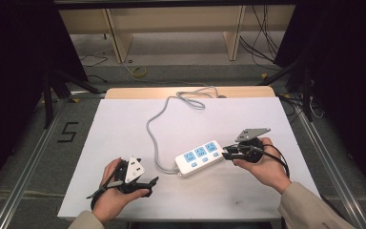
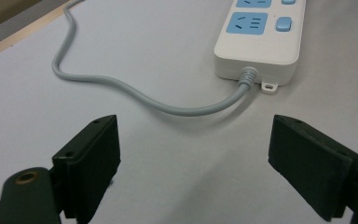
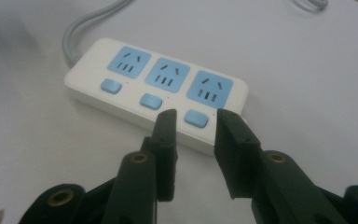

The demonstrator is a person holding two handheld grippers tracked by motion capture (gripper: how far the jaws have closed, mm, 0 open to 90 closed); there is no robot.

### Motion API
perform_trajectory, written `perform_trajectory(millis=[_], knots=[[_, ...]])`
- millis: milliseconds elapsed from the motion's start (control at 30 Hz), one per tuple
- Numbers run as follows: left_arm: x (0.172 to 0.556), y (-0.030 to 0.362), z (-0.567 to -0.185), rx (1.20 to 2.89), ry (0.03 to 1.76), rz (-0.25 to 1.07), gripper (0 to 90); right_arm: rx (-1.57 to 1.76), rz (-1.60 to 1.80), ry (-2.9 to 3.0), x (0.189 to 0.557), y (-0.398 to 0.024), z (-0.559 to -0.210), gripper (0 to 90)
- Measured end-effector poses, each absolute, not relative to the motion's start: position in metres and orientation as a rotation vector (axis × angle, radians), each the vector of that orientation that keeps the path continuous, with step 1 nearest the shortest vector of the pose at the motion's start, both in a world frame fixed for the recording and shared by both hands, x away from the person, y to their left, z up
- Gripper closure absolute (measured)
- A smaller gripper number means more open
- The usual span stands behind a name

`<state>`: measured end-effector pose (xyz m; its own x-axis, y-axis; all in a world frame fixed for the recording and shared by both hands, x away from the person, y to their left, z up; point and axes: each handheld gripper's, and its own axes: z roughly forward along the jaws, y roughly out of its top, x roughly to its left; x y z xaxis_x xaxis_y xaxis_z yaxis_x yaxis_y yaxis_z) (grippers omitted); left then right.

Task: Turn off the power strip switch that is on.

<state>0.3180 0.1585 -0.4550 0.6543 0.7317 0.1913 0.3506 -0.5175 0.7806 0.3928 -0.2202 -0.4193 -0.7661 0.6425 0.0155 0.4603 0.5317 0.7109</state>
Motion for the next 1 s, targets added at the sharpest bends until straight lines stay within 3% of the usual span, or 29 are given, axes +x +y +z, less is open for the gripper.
perform_trajectory(millis=[1000], knots=[[0.318, 0.160, -0.455, 2.130, 0.851, 0.662, 16.7, 0.974, 1.115, 2.434, 0.377, -0.258, -0.421, 47.8]])
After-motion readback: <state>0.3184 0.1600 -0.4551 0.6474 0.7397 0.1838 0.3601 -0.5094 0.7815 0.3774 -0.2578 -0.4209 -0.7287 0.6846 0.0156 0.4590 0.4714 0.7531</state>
